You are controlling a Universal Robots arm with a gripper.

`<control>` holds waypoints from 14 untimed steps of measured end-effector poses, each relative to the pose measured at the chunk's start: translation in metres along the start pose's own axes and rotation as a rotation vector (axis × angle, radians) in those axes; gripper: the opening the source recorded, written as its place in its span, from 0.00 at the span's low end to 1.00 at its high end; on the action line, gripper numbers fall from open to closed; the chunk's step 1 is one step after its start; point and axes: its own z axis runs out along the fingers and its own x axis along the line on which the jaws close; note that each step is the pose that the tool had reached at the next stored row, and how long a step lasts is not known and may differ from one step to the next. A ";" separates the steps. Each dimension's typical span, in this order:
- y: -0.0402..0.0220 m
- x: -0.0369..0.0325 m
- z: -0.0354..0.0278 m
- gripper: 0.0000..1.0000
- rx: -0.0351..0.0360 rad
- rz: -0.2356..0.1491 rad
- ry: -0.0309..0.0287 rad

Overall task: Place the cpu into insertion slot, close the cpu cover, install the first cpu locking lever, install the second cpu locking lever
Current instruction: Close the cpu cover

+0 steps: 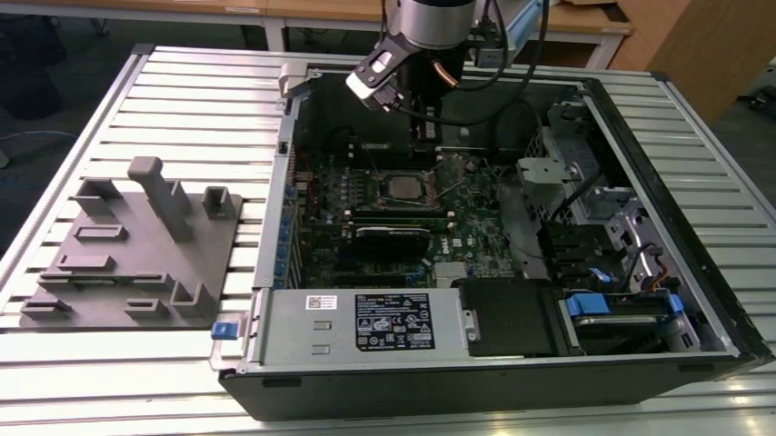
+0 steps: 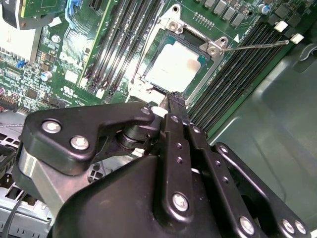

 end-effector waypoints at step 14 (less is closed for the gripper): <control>0.0064 0.0000 -0.0015 0.10 -0.0001 0.000 0.0002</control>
